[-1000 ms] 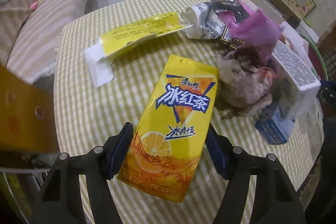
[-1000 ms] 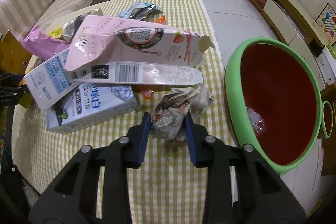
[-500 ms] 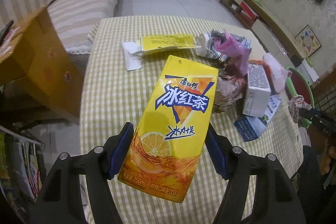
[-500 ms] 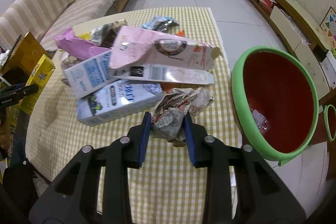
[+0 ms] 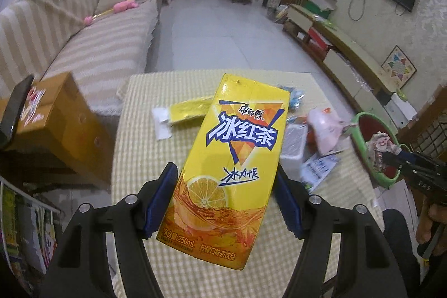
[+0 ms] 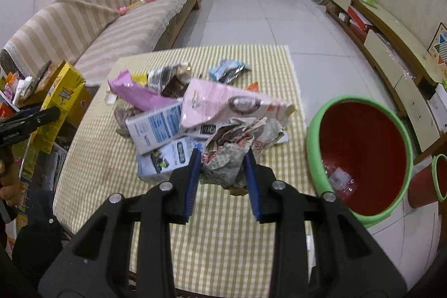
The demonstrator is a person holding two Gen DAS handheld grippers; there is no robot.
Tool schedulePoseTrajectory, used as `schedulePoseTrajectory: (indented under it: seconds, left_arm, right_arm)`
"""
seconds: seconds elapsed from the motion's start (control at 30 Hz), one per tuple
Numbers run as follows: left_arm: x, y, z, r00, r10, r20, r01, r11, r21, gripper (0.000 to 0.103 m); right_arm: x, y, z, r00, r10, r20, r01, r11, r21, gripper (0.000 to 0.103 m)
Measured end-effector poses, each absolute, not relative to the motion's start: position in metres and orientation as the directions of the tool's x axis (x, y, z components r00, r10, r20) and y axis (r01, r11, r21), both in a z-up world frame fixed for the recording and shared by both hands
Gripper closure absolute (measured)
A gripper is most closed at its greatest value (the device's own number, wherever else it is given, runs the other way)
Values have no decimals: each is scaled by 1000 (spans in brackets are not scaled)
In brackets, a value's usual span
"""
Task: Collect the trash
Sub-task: 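Lift the carton with the left gripper while the right gripper carries the paper over the bin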
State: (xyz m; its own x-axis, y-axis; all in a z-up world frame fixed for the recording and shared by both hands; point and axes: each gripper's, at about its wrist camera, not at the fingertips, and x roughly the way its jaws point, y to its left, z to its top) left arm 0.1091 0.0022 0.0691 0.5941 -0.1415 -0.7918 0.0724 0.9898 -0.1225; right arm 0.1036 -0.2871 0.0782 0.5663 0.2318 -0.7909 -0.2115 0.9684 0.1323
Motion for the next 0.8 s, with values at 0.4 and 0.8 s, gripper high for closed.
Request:
schedulePoseTrajectory:
  seconds: [0.4,0.8]
  left_arm:
    - [134,-93,88,578,-262,-773,240,960,-146,38]
    - [163,-214,84,494,-412,-766,423,883,-202,38]
  right_arm:
    - [110,-360,93,624,169,-763,-85,985,149,72]
    - [116,-454,88,636,87,-767,71,983,171,72]
